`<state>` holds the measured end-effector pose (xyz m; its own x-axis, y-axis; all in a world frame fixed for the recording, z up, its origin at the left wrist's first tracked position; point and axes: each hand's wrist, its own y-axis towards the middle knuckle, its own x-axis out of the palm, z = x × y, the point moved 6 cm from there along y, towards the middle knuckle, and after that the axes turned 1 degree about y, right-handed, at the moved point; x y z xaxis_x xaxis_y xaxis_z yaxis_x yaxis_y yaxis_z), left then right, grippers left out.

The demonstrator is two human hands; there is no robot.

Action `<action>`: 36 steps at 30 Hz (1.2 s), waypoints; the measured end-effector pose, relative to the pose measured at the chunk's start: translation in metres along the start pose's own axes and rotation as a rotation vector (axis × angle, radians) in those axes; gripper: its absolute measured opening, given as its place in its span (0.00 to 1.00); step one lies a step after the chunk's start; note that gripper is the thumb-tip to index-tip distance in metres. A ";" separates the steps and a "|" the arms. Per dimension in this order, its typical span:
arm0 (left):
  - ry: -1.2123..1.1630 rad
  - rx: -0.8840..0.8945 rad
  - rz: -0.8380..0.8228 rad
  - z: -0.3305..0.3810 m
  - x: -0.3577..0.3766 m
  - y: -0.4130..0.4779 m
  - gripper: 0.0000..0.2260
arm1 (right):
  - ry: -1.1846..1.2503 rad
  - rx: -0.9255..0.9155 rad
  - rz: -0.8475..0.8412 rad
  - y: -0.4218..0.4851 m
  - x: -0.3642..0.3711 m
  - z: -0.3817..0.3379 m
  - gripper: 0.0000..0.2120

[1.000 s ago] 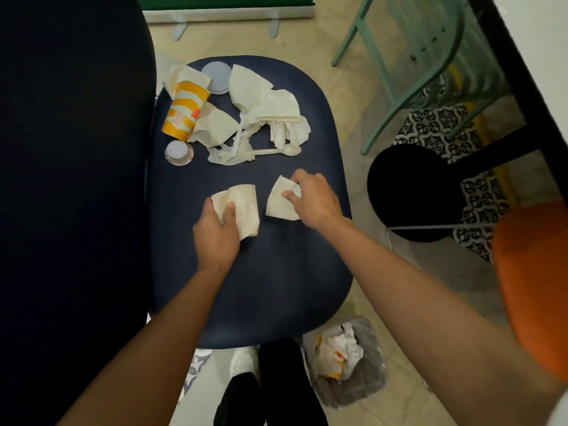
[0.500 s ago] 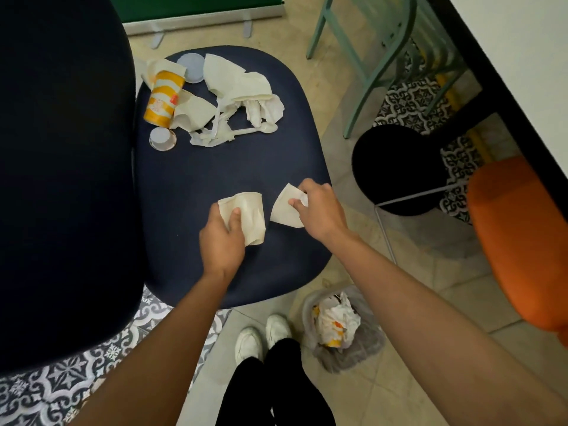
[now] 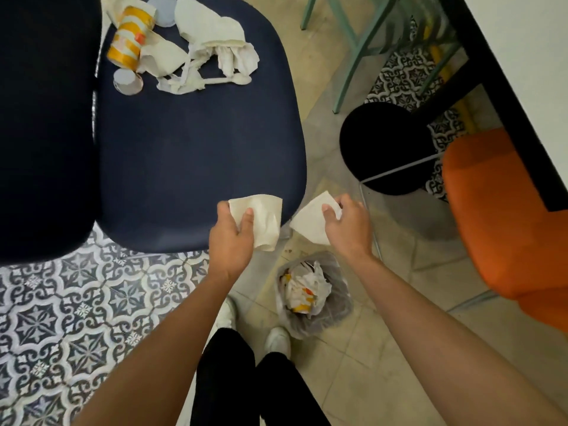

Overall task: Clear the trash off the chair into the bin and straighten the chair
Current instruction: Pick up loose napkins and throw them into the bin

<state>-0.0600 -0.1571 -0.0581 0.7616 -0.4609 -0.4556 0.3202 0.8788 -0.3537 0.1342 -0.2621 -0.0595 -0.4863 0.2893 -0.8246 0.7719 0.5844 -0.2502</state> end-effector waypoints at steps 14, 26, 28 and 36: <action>0.303 -0.183 -0.385 -0.133 0.150 -0.045 0.15 | -0.167 0.278 -0.294 -0.036 0.121 0.172 0.18; 0.470 -0.270 -0.688 -0.223 0.256 -0.028 0.31 | -0.029 0.378 -0.254 -0.034 0.222 0.253 0.18; 0.555 -0.260 -0.720 -0.234 0.265 -0.025 0.36 | 0.129 0.435 -0.234 -0.035 0.229 0.255 0.21; 0.635 -0.288 -0.612 -0.246 0.264 -0.017 0.32 | 0.250 0.340 -0.245 -0.038 0.238 0.259 0.31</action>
<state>-0.0033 -0.3239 -0.3734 0.0274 -0.8901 -0.4549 0.3474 0.4352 -0.8306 0.0956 -0.4116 -0.3772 -0.7218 0.3718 -0.5837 0.6921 0.3892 -0.6079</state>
